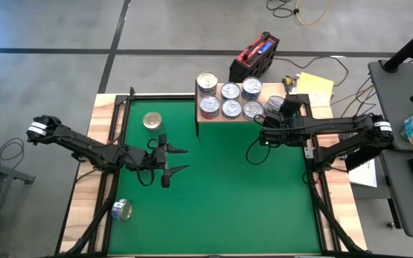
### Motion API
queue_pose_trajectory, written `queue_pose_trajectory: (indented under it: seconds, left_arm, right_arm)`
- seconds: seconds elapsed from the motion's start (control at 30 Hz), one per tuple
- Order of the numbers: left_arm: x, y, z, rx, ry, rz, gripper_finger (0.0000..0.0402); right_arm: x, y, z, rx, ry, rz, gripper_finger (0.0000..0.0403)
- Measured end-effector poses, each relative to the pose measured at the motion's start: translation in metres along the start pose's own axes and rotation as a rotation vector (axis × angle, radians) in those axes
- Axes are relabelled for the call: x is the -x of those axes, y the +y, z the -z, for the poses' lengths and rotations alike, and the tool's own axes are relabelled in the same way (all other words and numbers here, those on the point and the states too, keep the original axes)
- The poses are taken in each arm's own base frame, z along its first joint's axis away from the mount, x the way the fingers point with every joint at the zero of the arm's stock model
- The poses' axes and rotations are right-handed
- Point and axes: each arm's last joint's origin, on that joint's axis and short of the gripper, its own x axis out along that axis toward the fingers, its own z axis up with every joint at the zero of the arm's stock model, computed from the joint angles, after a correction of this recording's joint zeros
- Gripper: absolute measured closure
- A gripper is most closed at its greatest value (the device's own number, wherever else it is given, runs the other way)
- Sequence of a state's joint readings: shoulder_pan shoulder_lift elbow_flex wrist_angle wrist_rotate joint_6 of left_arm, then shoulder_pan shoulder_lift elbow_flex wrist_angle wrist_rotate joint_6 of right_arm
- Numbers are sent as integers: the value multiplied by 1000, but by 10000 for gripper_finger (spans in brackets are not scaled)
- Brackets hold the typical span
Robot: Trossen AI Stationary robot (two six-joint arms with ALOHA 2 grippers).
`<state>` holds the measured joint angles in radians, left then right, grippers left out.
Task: Stack canned seafood by type on shelf
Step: Stack the green tuna can on top of the other green tuna can on the shelf
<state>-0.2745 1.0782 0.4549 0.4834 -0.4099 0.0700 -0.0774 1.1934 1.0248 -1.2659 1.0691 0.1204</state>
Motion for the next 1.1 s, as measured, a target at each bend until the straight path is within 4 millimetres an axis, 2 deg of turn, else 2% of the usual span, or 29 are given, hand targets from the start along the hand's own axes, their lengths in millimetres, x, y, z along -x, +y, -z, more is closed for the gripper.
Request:
queue_pose_trajectory:
  seconds: [1.1]
  left_arm:
    - [0,0,0,0,1,0,171]
  right_arm:
    - [0,1,-1,-22,-2,-33,254]
